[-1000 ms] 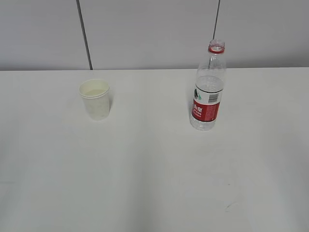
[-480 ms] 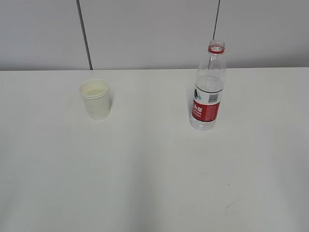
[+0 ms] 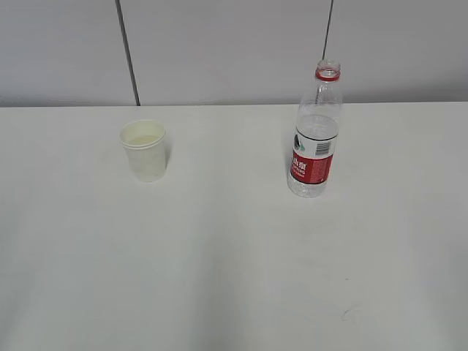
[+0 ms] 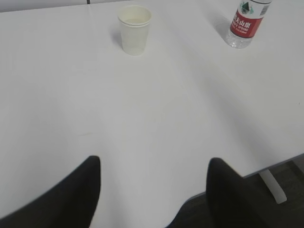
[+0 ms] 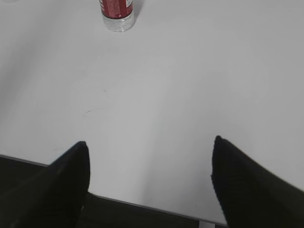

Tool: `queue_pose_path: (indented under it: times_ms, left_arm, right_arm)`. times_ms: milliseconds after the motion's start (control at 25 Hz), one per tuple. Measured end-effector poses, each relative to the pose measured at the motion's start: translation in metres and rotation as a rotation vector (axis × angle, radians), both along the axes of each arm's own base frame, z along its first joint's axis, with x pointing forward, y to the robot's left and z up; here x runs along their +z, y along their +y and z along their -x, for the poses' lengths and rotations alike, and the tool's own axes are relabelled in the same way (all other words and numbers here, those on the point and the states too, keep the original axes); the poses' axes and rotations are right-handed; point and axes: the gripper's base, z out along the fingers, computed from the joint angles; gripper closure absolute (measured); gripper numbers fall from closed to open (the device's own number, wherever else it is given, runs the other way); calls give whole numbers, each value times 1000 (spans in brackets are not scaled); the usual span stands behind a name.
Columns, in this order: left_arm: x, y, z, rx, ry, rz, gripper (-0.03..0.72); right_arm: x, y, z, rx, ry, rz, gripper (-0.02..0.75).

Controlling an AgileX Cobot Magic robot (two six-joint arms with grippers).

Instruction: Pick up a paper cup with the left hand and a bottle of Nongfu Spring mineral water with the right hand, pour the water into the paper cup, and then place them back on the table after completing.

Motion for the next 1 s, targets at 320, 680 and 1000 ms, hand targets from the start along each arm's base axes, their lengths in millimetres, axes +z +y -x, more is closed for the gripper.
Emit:
queue_pose_path:
  times_ms: [320,680,1000]
  left_arm:
    - [0,-1,0,55,0,-1,251]
    - [0,-1,0,153,-2,-6,251]
    - [0,-1,0,192,-2,-6,251]
  right_arm:
    - [-1,0,2,-1,-11,-1,150]
    - [-1,-2,9,-4,-59,-3,150]
    - [-1,-1,10,-98,-59,1,150]
